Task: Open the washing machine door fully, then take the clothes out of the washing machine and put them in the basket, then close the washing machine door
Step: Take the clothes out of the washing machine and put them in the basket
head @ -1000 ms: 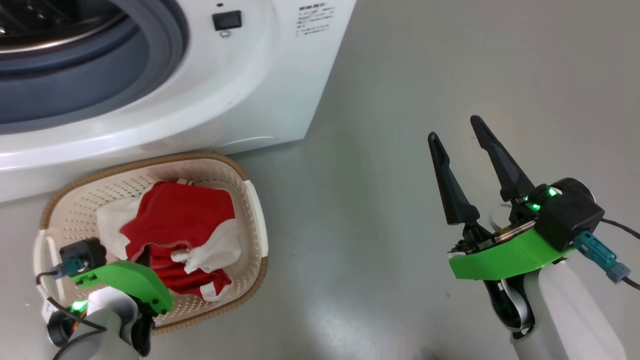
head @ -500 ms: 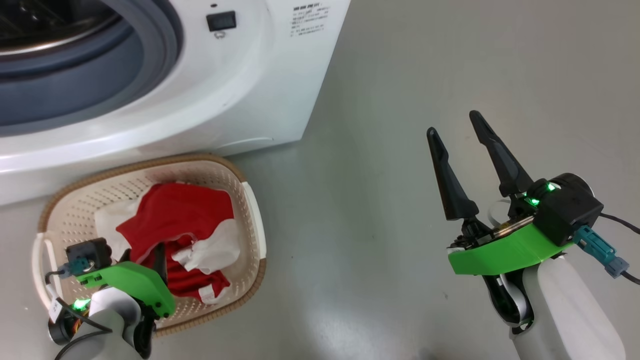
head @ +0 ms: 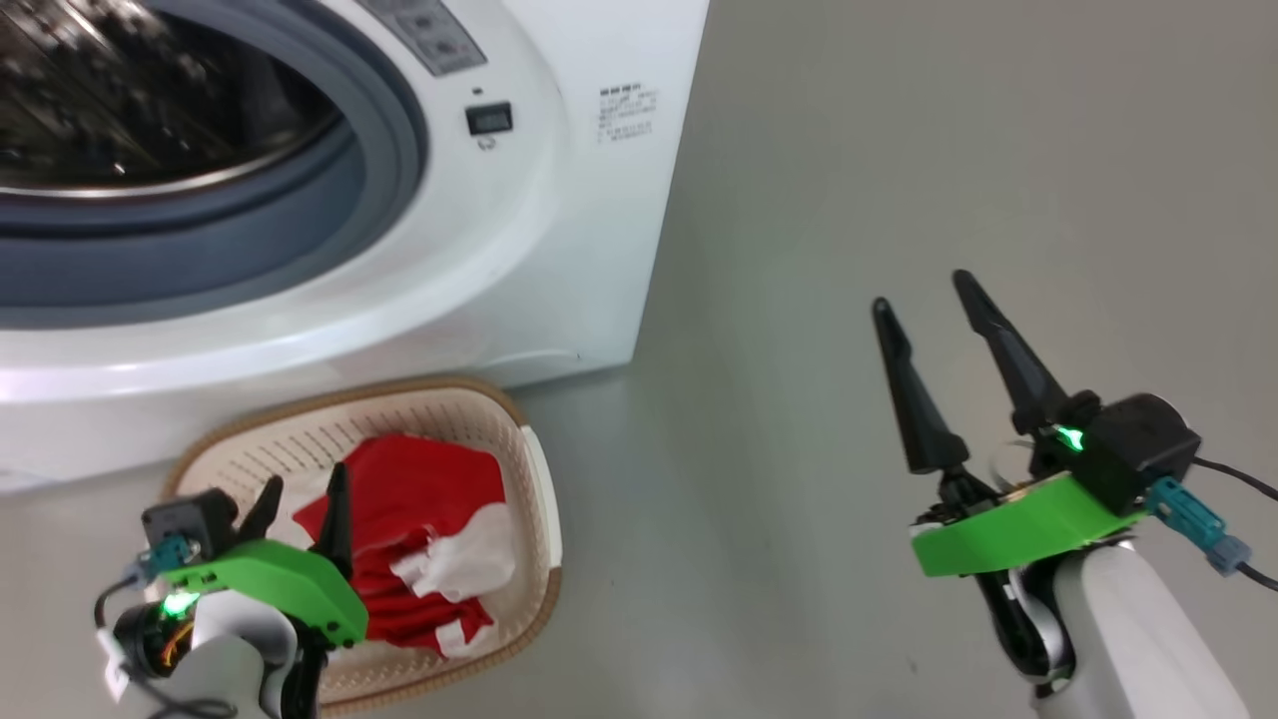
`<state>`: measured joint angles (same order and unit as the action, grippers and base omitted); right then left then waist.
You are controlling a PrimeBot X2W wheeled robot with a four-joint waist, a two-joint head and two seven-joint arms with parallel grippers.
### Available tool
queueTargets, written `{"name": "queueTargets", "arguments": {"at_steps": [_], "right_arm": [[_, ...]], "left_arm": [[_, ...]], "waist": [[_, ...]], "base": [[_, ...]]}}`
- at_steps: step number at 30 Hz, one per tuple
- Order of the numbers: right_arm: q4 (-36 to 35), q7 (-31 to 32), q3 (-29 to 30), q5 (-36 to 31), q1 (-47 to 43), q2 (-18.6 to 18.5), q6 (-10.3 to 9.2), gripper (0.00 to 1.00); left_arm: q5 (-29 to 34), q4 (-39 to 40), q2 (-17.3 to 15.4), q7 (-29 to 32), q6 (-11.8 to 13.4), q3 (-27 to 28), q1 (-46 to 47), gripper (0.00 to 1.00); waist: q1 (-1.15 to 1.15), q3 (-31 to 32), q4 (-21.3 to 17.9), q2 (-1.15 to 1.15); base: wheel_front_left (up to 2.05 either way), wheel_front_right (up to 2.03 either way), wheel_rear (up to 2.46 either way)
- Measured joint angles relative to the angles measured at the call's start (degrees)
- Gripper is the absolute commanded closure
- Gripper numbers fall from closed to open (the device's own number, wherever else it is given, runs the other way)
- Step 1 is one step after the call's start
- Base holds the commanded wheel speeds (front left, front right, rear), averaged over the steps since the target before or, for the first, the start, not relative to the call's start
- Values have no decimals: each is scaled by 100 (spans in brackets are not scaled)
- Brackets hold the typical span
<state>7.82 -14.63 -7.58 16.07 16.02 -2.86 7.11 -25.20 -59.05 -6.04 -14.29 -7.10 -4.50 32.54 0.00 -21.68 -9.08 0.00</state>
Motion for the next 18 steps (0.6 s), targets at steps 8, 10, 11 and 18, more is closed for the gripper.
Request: {"name": "queueTargets", "arguments": {"at_steps": [8,10,11,18], "right_arm": [[247,0,157,-54,-309,-4,0,0],[277,0,163,-58,-350,-4,0,0],[282,0,170,-59,-377,-4,0,0],[455,0,343,-165,-571,-3,0,0]], "left_arm": [[354,1378,55,-1,11,394,-802,0],[356,1647,111,-1,11,516,-991,0],[375,1795,142,-1,11,567,-1090,0],[622,2746,211,-1,9,871,-1603,0]], "waist": [[0,576,109,0],[0,725,131,0],[0,801,142,0],[0,1265,195,0]], "base": [[0,0,0],[0,0,0],[0,0,0],[0,0,0]]}}
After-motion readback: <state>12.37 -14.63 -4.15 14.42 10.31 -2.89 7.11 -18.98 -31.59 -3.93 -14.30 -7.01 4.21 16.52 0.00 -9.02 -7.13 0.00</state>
